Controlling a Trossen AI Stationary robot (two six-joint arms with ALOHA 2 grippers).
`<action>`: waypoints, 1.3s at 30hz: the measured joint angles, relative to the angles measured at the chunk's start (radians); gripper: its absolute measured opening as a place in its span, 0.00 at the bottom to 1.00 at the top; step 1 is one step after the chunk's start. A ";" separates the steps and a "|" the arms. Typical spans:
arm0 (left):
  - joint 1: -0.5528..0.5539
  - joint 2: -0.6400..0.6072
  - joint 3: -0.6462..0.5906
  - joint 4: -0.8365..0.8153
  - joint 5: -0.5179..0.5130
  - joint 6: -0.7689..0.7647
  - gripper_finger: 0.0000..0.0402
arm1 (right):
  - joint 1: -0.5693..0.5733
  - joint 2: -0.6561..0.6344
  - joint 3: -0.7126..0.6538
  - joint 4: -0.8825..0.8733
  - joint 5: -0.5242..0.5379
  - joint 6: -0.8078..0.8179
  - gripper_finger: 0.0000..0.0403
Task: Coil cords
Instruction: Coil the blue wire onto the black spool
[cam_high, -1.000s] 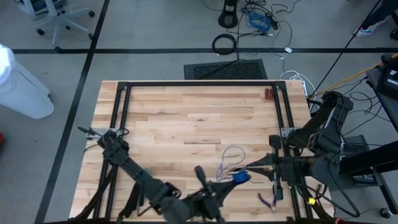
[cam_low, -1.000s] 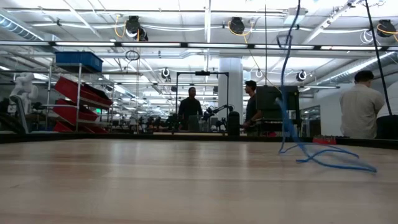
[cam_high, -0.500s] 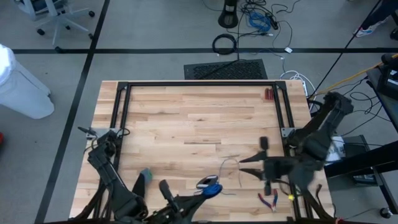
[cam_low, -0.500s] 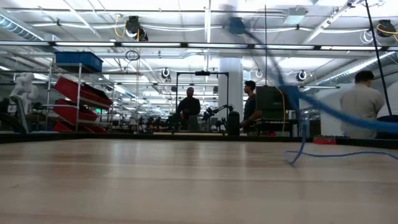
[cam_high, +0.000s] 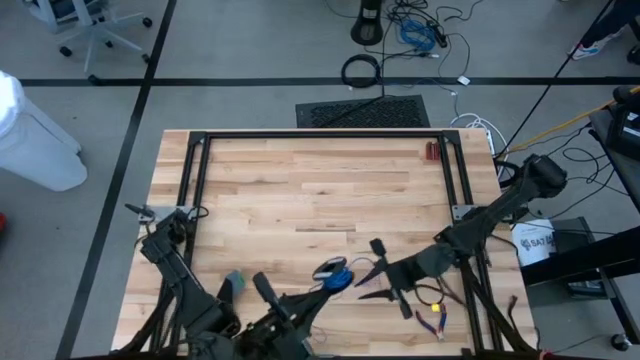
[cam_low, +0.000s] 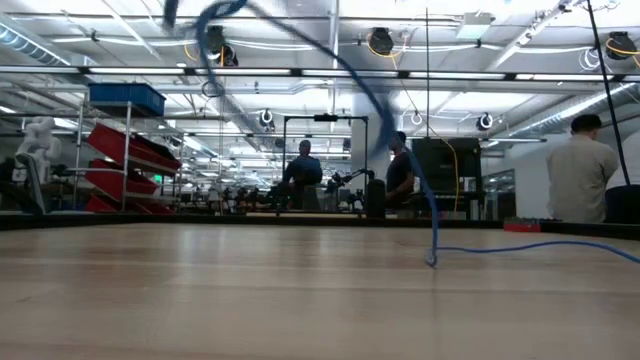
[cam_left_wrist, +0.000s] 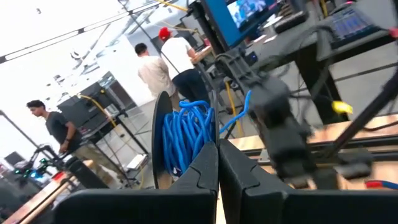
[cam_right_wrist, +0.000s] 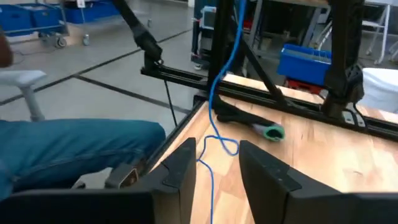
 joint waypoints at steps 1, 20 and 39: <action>0.009 0.000 0.000 0.000 0.001 -0.001 0.00 | -0.008 0.024 0.000 0.012 -0.001 0.000 0.29; 0.064 0.000 0.000 -0.001 0.016 0.004 0.00 | -0.105 0.295 0.000 0.351 -0.124 0.012 0.48; 0.066 0.000 0.000 -0.001 0.045 -0.003 0.00 | -0.124 0.415 0.004 0.479 -0.098 0.000 0.47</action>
